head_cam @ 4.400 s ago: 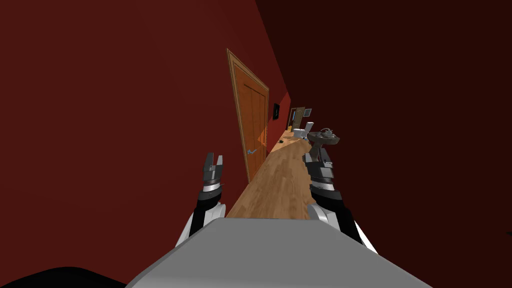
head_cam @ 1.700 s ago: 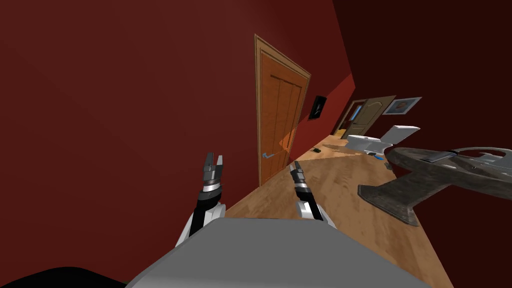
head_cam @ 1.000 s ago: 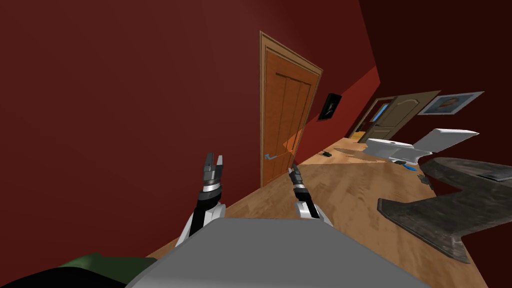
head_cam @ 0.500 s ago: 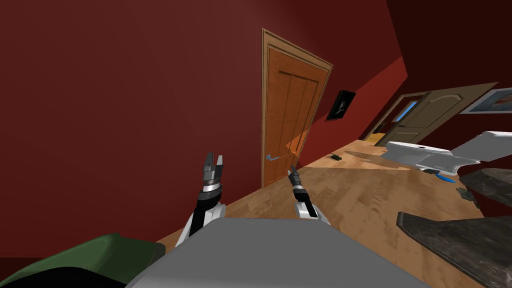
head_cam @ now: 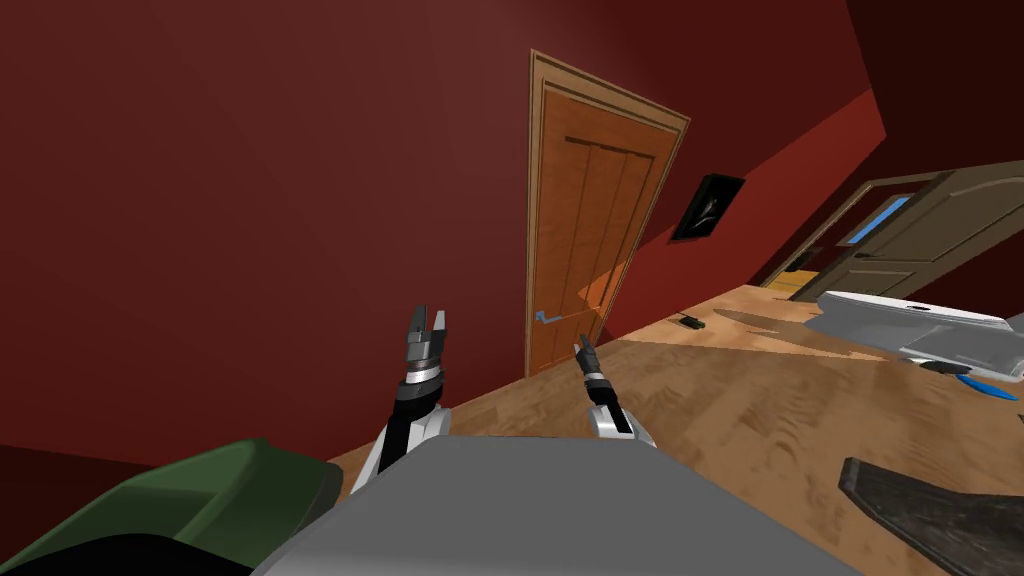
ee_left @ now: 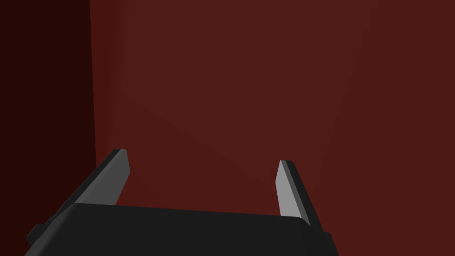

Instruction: Pull the door open

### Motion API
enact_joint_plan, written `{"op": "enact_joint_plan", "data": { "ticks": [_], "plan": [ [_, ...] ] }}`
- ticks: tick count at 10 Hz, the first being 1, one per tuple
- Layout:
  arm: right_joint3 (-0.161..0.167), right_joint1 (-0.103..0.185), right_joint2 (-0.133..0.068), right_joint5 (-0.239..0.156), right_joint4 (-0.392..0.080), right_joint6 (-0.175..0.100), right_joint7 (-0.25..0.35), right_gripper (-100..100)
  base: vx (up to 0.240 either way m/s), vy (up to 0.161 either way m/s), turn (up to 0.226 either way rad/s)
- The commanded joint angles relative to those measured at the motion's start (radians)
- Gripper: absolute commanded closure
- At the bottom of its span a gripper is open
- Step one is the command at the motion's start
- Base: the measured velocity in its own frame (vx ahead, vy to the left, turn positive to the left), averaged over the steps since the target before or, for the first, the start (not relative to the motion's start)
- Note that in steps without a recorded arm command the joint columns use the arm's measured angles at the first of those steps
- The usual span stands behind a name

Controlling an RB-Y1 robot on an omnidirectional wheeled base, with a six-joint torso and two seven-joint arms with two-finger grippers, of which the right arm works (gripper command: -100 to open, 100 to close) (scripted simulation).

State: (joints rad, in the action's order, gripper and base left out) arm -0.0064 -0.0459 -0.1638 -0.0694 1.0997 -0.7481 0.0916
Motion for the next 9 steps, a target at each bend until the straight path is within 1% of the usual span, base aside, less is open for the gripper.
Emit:
{"op": "enact_joint_plan", "data": {
  "ticks": [1, 2, 3, 4, 5, 6, 7, 8, 9],
  "plan": [
    [0.001, 0.019, -0.006, 0.001, -0.05, -0.011, 0.01, -100, 0.017, -0.079, 0.235],
    [0.001, 0.034, -0.01, 0.001, -0.088, -0.019, 0.016, -100, 0.022, -0.111, 0.244],
    [0.001, 0.034, -0.01, 0.001, -0.096, -0.019, 0.016, -100, 0.015, -0.091, 0.049],
    [0.001, 0.049, -0.013, 0.001, -0.132, -0.027, 0.022, -100, 0.011, -0.069, 0.103],
    [0.001, 0.049, -0.013, 0.001, -0.135, -0.027, 0.022, -100, 0.016, -0.045, 0.076],
    [0.001, 0.062, -0.017, 0.002, -0.172, -0.035, 0.027, -100, 0.019, -0.043, 0.123],
    [0.002, 0.076, -0.02, 0.002, -0.194, -0.042, 0.032, -100, 0.026, -0.069, 0.239],
    [0.002, 0.076, -0.02, 0.002, -0.208, -0.042, 0.032, -100, 0.014, -0.062, 0.082],
    [0.002, 0.09, -0.023, 0.003, -0.244, -0.05, 0.037, -100, -0.002, -0.058, 0.11]
  ]
}}
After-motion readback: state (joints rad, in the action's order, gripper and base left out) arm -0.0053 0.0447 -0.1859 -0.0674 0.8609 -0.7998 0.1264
